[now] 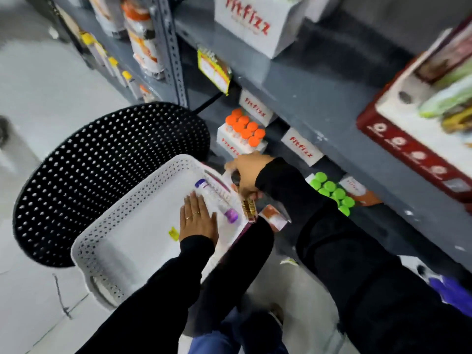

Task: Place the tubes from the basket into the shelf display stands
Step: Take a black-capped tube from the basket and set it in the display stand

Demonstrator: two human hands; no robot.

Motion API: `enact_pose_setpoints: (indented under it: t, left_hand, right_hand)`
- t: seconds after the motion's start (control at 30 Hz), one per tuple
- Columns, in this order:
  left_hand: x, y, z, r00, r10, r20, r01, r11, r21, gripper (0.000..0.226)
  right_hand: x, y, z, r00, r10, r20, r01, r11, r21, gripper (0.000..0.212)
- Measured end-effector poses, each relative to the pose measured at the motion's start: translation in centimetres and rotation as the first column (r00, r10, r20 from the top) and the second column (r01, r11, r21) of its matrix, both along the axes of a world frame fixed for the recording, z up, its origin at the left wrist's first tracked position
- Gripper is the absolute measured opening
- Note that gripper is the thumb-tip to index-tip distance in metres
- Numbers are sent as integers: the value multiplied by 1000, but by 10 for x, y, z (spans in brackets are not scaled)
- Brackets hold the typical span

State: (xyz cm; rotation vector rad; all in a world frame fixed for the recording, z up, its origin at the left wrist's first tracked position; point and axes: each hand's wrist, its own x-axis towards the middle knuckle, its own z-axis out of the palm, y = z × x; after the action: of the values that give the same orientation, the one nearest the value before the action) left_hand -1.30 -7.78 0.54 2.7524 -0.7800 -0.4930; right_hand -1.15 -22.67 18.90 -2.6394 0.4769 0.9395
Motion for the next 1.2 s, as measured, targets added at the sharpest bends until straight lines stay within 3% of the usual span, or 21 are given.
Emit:
enact_pose_setpoints:
  t: [0.17,0.47,0.53,0.7,0.97,1.1,1.2]
  left_hand:
    - [2,-76,53,932,-266,247,296,951,-92,57]
    - [-52,-182,145,740,-538,404,622,776,-107,67]
    - [-67,-192,153,699,-592,401,660,750,-44,73]
    - [-98,-206,152,671,-638,377,686,728,12,65]
    - [-108,-206,155,705,-615,355,662,749,-17,63]
    - [-109,-205,152,712,-601,363,648,761,-11,63]
    - [-106,-205,151,705,-606,369,649,760,8,63]
  right_hand:
    - [-56,-36,62,988,-145,45,146,989,-31,19]
    - [-166,-74,147,902,-346,258,409,877,-251,32]
    - [-185,-81,157,874,-382,300,460,849,-260,20]
    - [-225,-89,176,856,-388,341,482,838,-255,15]
    - [-269,-100,183,770,-431,470,563,806,-183,15]
    - [-282,-101,184,712,-444,544,611,773,-170,42]
    - [-290,-102,183,693,-437,573,630,753,-189,38]
